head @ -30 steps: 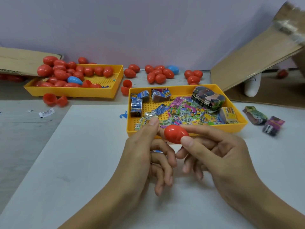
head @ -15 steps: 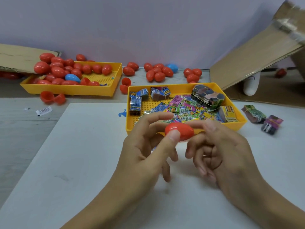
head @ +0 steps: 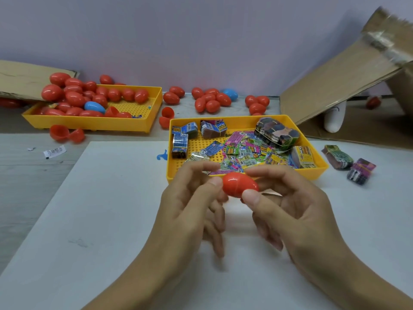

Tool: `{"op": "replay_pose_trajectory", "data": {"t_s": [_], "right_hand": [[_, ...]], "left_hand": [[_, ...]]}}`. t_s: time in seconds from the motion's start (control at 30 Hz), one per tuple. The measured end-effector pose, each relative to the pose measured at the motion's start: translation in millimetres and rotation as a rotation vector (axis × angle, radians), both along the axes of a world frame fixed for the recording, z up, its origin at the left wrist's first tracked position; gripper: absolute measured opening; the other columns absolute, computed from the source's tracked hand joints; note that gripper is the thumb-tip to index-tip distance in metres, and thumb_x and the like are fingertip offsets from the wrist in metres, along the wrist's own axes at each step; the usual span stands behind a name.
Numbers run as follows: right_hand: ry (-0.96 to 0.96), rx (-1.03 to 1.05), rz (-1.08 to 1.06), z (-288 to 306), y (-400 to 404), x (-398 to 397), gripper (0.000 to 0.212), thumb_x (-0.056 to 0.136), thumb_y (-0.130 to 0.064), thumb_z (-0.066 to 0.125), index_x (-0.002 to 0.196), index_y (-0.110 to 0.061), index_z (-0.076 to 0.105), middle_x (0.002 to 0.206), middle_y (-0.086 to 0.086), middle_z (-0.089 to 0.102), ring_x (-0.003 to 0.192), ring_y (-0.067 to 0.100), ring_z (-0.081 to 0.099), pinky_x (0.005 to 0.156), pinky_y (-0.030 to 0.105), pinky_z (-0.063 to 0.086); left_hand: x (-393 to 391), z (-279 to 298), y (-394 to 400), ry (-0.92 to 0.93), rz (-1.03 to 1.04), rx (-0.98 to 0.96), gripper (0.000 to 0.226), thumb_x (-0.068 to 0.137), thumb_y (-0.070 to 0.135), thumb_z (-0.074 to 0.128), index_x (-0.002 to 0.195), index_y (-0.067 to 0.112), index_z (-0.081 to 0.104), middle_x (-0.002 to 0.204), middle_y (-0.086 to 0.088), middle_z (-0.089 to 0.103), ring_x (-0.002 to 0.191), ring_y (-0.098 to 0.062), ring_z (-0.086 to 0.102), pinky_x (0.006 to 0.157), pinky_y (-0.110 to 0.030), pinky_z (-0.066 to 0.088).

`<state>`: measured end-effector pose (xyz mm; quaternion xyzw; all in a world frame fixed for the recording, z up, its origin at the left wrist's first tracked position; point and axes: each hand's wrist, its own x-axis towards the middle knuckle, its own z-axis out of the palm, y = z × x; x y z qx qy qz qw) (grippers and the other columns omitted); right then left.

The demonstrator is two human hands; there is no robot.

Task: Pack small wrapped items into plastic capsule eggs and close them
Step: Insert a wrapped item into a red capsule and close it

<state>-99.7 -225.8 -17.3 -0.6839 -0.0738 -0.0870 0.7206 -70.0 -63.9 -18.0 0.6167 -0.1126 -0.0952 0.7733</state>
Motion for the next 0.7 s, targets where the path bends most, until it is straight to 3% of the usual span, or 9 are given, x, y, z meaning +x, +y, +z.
{"op": "replay_pose_trajectory", "data": {"t_s": [0.1, 0.17, 0.23, 0.3, 0.43, 0.57, 0.7], "right_hand": [[-0.039, -0.082, 0.008, -3, 1, 0, 0.028, 0.076, -0.015, 0.076, 0.101, -0.028, 0.073, 0.089, 0.0, 0.069, 0.049, 0.011, 0.052, 0.043, 0.016, 0.042], [-0.066, -0.107, 0.026, -4, 1, 0, 0.034, 0.077, -0.005, 0.071, 0.099, -0.03, 0.074, 0.091, -0.005, 0.067, 0.052, 0.013, 0.054, 0.045, 0.017, 0.043], [-0.071, -0.103, 0.046, -6, -1, 0, 0.04, 0.077, 0.003, 0.062, 0.097, -0.028, 0.075, 0.094, -0.002, 0.066, 0.054, 0.017, 0.056, 0.046, 0.02, 0.043], [-0.034, -0.075, 0.045, -6, -2, 1, 0.042, 0.073, 0.001, 0.057, 0.098, -0.028, 0.075, 0.082, 0.001, 0.067, 0.054, 0.019, 0.057, 0.044, 0.025, 0.043], [0.068, 0.012, -0.012, -4, -4, 2, 0.031, 0.074, -0.013, 0.062, 0.1, -0.027, 0.073, 0.076, 0.003, 0.068, 0.051, 0.019, 0.056, 0.04, 0.028, 0.04], [0.104, 0.039, -0.03, -1, -2, 3, 0.026, 0.076, -0.038, 0.066, 0.097, -0.024, 0.074, 0.073, 0.005, 0.067, 0.046, 0.018, 0.053, 0.036, 0.024, 0.036], [0.107, 0.051, -0.071, 0, 1, 4, 0.023, 0.078, -0.035, 0.08, 0.097, -0.026, 0.072, 0.071, 0.006, 0.067, 0.042, 0.016, 0.051, 0.035, 0.021, 0.036]], "left_hand": [[2, 1, 1, 0.024, -0.04, 0.046, 0.044, 0.081, 0.056, 0.059, 0.091, 0.013, 0.064, 0.06, -0.014, 0.052, 0.042, -0.029, 0.046, 0.036, -0.028, 0.043], [2, 2, 1, 0.014, -0.009, 0.053, 0.046, 0.084, 0.06, 0.063, 0.091, 0.014, 0.066, 0.056, -0.015, 0.052, 0.04, -0.029, 0.047, 0.035, -0.028, 0.043], [2, 3, -1, 0.019, 0.053, 0.027, 0.031, 0.082, 0.051, 0.07, 0.092, 0.022, 0.07, 0.055, -0.013, 0.055, 0.041, -0.028, 0.05, 0.036, -0.03, 0.046], [1, 3, -2, 0.03, 0.075, -0.012, 0.023, 0.079, 0.04, 0.077, 0.096, 0.026, 0.071, 0.06, -0.013, 0.059, 0.044, -0.026, 0.055, 0.041, -0.032, 0.05], [-1, 2, -4, -0.017, 0.079, -0.05, 0.039, 0.075, 0.025, 0.071, 0.114, 0.022, 0.063, 0.08, -0.011, 0.07, 0.059, -0.026, 0.066, 0.054, -0.034, 0.057], [1, -3, -3, -0.105, 0.117, -0.034, 0.041, 0.072, 0.011, 0.072, 0.111, 0.017, 0.063, 0.098, -0.01, 0.073, 0.076, -0.031, 0.071, 0.063, -0.029, 0.059], [1, -7, -3, -0.184, 0.104, 0.007, 0.046, 0.07, 0.008, 0.076, 0.114, 0.02, 0.069, 0.102, -0.005, 0.072, 0.085, -0.023, 0.072, 0.07, -0.026, 0.058]]}}
